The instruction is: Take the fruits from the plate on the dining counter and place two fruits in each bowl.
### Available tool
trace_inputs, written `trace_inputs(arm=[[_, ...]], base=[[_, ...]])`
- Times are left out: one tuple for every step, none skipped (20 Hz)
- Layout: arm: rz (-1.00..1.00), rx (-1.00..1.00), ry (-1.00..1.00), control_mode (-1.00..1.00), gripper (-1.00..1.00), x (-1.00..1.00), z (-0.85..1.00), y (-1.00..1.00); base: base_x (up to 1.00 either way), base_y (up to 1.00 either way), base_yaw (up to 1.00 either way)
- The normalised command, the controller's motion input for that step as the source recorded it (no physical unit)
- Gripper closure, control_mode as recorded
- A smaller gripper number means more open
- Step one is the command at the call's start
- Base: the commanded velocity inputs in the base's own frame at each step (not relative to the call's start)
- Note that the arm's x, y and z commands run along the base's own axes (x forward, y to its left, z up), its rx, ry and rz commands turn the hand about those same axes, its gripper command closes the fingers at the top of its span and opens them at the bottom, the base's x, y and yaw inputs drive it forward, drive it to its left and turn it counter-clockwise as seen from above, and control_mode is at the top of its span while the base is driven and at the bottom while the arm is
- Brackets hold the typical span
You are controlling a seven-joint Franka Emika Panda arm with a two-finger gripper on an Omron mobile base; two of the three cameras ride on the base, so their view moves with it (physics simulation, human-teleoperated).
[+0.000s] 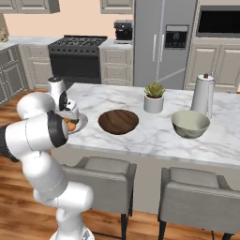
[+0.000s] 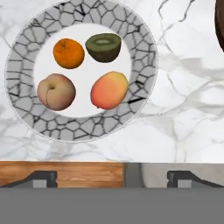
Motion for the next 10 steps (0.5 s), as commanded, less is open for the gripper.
trace_inputs(arm=[[0.01, 0.0, -0.04, -1.0, -1.0, 0.19, -0.38, 0.0], [0.01, 0.0, -0.03, -1.0, -1.0, 0.22, -0.36, 0.0], [0.0, 0.0, -0.04, -1.0, -1.0, 0.26, -0.41, 0.0], [0.0, 0.0, -0.05, -1.0, -1.0, 0.28, -0.44, 0.0], [0.0, 0.0, -0.05, -1.0, -1.0, 0.24, -0.46, 0.0], [0.0, 0.0, -0.05, -1.0, -1.0, 0.2, -0.44, 0.0], [0.0, 0.0, -0.07, -1.0, -1.0, 0.09, -0.32, 0.0], [0.0, 0.0, -0.08, -1.0, -1.0, 0.07, -0.33, 0.0], [0.0, 0.0, -0.06, -1.0, -1.0, 0.1, -0.38, 0.0], [0.0, 0.0, -0.05, -1.0, -1.0, 0.11, -0.41, 0.0]], base=[[0.0, 0.0, 0.0], [0.0, 0.0, 0.0], [0.0, 0.0, 0.0], [0.0, 0.0, 0.0], [0.0, 0.0, 0.0], [0.0, 0.0, 0.0], [0.0, 0.0, 0.0], [0.0, 0.0, 0.0], [0.0, 0.0, 0.0], [0.0, 0.0, 0.0]])
